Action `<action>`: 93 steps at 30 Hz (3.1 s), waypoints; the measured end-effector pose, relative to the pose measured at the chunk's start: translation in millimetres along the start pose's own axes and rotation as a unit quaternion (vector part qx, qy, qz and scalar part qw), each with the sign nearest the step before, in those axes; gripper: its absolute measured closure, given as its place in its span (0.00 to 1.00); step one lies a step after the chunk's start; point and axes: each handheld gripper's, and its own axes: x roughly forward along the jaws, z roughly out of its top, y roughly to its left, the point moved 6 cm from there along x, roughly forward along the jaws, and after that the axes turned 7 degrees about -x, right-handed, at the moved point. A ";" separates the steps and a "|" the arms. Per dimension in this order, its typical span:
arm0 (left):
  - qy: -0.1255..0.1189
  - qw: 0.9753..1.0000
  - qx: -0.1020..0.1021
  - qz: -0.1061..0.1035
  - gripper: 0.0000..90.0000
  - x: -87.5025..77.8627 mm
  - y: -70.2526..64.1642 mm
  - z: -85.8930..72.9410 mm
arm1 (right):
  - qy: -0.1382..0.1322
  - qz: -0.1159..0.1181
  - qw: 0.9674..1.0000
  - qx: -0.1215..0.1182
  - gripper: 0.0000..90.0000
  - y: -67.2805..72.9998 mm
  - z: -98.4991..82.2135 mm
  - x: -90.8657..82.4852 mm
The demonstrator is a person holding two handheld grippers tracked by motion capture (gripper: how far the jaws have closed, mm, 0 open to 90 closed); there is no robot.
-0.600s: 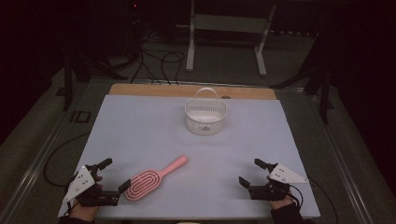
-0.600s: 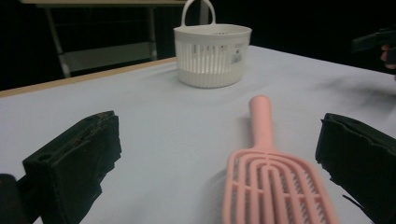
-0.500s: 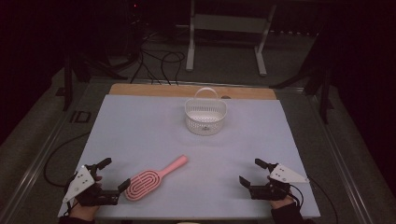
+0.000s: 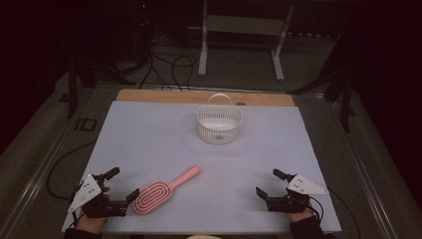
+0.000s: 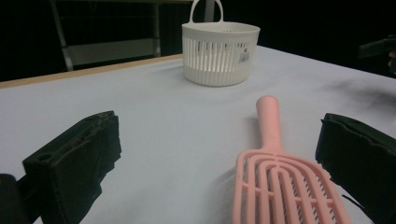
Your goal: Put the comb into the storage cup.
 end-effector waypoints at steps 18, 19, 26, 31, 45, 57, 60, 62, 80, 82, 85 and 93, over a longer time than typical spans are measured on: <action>-0.007 1.000 0.010 -0.019 0.00 -3.3 -12.5 10.3 | -0.011 -0.001 1.000 -0.013 0.10 8.3 6.2 0.6; -0.007 1.000 0.013 -0.021 0.00 -2.4 -13.4 11.9 | -0.013 -0.001 1.000 -0.011 0.10 7.9 6.4 0.5; -0.005 1.000 0.015 -0.025 0.00 -1.6 -15.5 27.0 | -0.019 -0.009 1.000 0.000 0.10 4.3 7.2 -2.0; 0.001 0.999 0.025 -0.033 0.00 -2.7 -18.3 38.5 | -0.020 -0.009 1.000 0.000 0.10 4.6 7.9 -2.8; 0.006 0.998 0.039 -0.054 0.00 -1.7 -23.3 72.8 | -0.025 -0.006 1.000 0.000 0.10 7.4 10.0 -3.5; 0.031 0.994 0.051 -0.086 0.00 15.5 -35.5 89.5 | -0.026 -0.004 1.000 0.001 0.10 8.6 10.3 -2.5; 0.043 0.993 0.050 -0.095 0.00 21.0 -39.1 93.1 | -0.026 -0.003 1.000 0.002 0.10 8.8 10.3 -2.9; 0.048 0.993 0.046 -0.102 0.00 24.9 -41.2 96.2 | -0.027 -0.002 1.000 0.002 0.10 8.5 10.4 -3.3; 0.113 0.978 0.080 -0.155 0.03 65.7 -64.1 94.4 | -0.026 0.000 1.000 0.004 0.10 9.3 10.3 -3.3; 0.122 0.976 0.088 -0.159 0.04 69.6 -66.8 92.9 | -0.026 0.000 1.000 0.004 0.10 9.4 10.4 -3.2; 0.135 0.974 0.098 -0.157 0.06 76.5 -69.1 90.6 | -0.026 0.001 1.000 0.003 0.10 9.3 10.2 -3.1; 0.173 0.960 0.112 -0.187 0.16 90.8 -77.3 82.6 | -0.026 0.000 1.000 0.004 0.10 9.2 10.3 -3.2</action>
